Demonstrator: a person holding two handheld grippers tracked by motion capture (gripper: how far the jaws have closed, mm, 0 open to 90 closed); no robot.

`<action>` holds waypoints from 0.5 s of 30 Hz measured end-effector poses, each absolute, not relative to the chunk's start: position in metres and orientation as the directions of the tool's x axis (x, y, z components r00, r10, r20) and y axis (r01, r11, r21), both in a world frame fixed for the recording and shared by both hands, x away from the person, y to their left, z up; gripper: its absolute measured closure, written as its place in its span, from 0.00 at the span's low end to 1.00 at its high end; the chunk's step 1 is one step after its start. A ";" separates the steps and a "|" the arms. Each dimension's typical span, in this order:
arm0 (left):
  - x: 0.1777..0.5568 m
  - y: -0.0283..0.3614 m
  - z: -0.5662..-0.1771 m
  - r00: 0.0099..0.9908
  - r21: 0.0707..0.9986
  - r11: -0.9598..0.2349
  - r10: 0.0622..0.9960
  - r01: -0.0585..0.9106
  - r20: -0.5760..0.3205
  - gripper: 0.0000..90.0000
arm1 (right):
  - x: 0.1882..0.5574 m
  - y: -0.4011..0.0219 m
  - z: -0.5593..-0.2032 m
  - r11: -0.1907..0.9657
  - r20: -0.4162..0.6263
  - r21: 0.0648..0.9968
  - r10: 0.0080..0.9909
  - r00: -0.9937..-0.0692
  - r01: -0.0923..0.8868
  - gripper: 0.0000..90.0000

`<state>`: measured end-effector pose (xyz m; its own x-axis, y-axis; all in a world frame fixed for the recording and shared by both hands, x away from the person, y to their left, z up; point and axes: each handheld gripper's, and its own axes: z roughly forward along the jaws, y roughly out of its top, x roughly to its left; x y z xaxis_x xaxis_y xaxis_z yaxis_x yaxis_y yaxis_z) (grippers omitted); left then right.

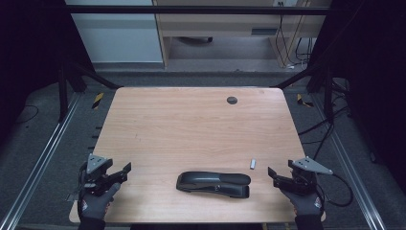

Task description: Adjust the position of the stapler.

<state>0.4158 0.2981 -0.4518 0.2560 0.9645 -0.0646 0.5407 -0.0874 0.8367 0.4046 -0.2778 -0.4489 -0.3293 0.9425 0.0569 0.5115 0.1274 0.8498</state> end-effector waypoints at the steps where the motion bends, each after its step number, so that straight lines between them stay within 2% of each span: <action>1: 0.415 0.298 -0.451 0.255 0.838 -0.084 0.964 0.538 -0.067 0.30 | 0.404 -0.277 -0.448 0.116 0.066 0.849 0.944 -0.322 0.515 0.16; 4: 0.415 0.298 -0.450 0.255 0.840 -0.083 0.965 0.536 -0.067 0.31 | 0.403 -0.277 -0.447 0.118 0.072 0.847 0.941 -0.332 0.518 0.16; 9: 0.412 0.295 -0.448 0.278 0.845 -0.097 0.959 0.526 -0.063 0.36 | 0.399 -0.271 -0.446 0.150 0.042 0.861 0.931 -0.363 0.485 0.45; 10: 0.412 0.295 -0.448 0.278 0.845 -0.097 0.959 0.526 -0.063 0.37 | 0.399 -0.271 -0.446 0.150 0.042 0.861 0.931 -0.363 0.485 0.45; 11: 0.412 0.294 -0.448 0.284 0.846 -0.104 0.957 0.523 -0.058 0.38 | 0.397 -0.270 -0.446 0.150 0.046 0.865 0.926 -0.374 0.479 0.54; 12: 0.411 0.293 -0.447 0.287 0.847 -0.108 0.956 0.520 -0.054 0.40 | 0.397 -0.270 -0.446 0.151 0.044 0.866 0.927 -0.373 0.477 0.59; 13: 0.410 0.292 -0.447 0.289 0.848 -0.112 0.956 0.517 -0.050 0.40 | 0.397 -0.270 -0.446 0.151 0.044 0.866 0.927 -0.373 0.477 0.59; 15: 0.409 0.289 -0.446 0.300 0.850 -0.121 0.953 0.513 -0.046 0.42 | 0.397 -0.270 -0.447 0.157 0.051 0.860 0.920 -0.389 0.486 0.67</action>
